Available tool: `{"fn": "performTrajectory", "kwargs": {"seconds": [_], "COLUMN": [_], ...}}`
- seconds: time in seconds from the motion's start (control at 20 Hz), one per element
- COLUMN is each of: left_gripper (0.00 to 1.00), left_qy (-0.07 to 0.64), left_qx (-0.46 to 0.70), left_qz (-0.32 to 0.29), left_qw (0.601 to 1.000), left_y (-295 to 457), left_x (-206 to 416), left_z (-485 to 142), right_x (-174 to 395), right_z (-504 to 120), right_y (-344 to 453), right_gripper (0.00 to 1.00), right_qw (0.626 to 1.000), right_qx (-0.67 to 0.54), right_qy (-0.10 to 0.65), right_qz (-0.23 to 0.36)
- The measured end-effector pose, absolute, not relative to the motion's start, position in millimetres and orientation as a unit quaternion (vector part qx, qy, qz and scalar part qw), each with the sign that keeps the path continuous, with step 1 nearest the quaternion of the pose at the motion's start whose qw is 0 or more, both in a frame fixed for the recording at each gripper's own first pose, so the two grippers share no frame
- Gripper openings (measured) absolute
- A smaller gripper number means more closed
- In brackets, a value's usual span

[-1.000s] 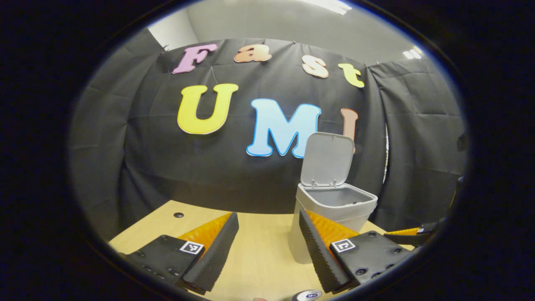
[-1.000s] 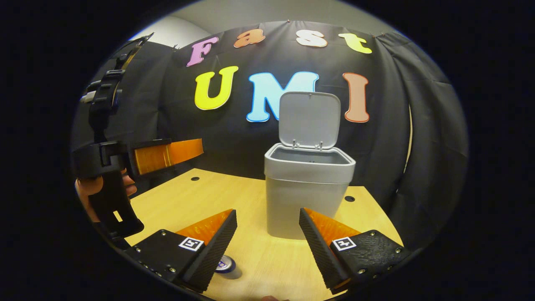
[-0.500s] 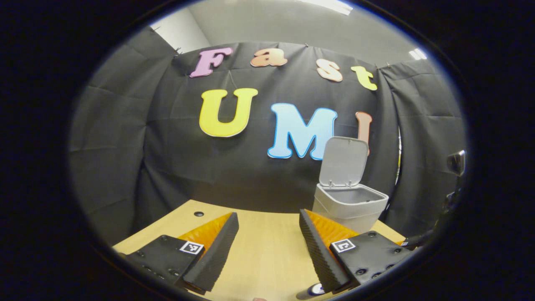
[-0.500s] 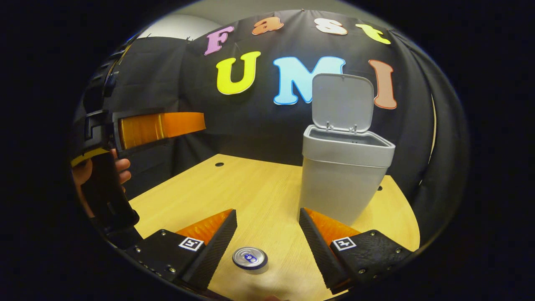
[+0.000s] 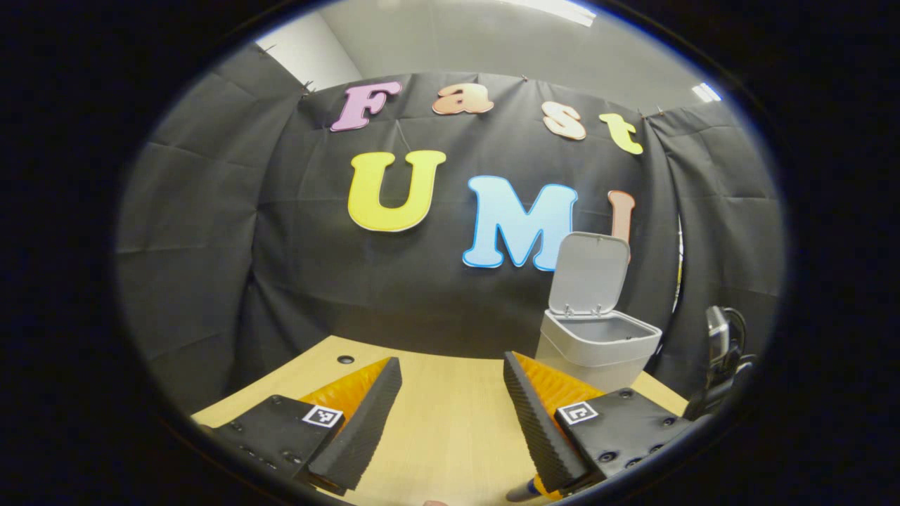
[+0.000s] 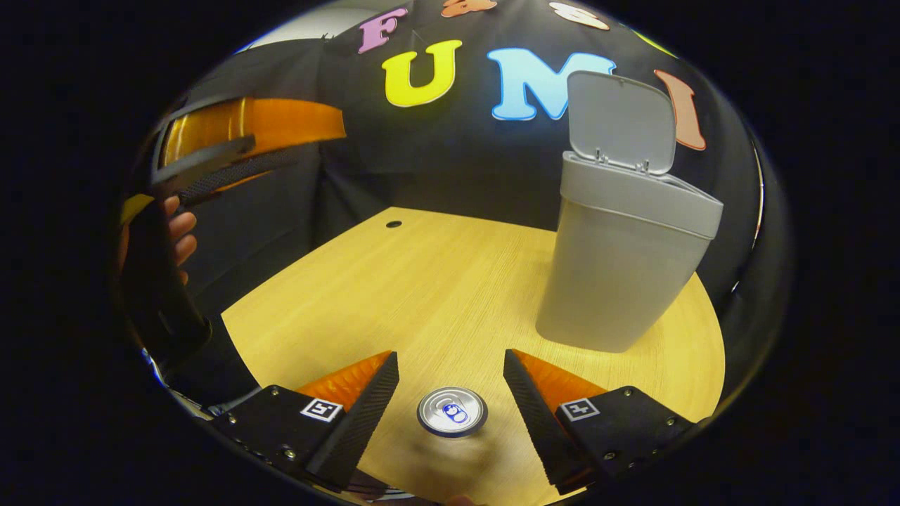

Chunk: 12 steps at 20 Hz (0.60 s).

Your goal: Press the lid of the desktop garbage bin to open it, pick up the crumpled paper on the desktop and throw it into the bin, then pick up the pop can on the desktop and drop it into the bin, and finally close the garbage bin lid.

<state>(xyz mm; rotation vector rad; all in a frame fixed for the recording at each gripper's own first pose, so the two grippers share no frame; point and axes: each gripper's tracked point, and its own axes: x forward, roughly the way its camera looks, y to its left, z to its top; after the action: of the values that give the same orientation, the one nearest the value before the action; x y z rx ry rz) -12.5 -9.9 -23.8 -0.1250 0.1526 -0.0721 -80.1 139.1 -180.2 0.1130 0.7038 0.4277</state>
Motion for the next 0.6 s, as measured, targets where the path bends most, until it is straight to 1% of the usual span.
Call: {"fn": "performTrajectory", "kwargs": {"seconds": [0.3, 0.55, 0.6], "left_gripper": [0.95, 0.95, 0.95], "left_qy": [0.082, 0.085, 0.086], "left_qx": [-0.07, -0.072, -0.074], "left_qz": [-0.033, -0.022, -0.021], "left_qw": [0.994, 0.994, 0.993], "left_y": [-10.5, -7.1, -6.0], "left_x": [-10.3, -10.2, -11.0], "left_z": [-31.1, -37.0, -38.1], "right_x": [-86.3, -89.4, -91.8], "right_z": [-220.3, -243.2, -248.2], "right_y": [145.5, 149.0, 150.6], "right_gripper": [0.96, 0.96, 0.99], "right_qw": [0.88, 0.858, 0.855], "right_qx": [0.062, 0.066, 0.065], "right_qy": [0.42, 0.461, 0.467], "right_qz": [0.214, 0.215, 0.216]}}
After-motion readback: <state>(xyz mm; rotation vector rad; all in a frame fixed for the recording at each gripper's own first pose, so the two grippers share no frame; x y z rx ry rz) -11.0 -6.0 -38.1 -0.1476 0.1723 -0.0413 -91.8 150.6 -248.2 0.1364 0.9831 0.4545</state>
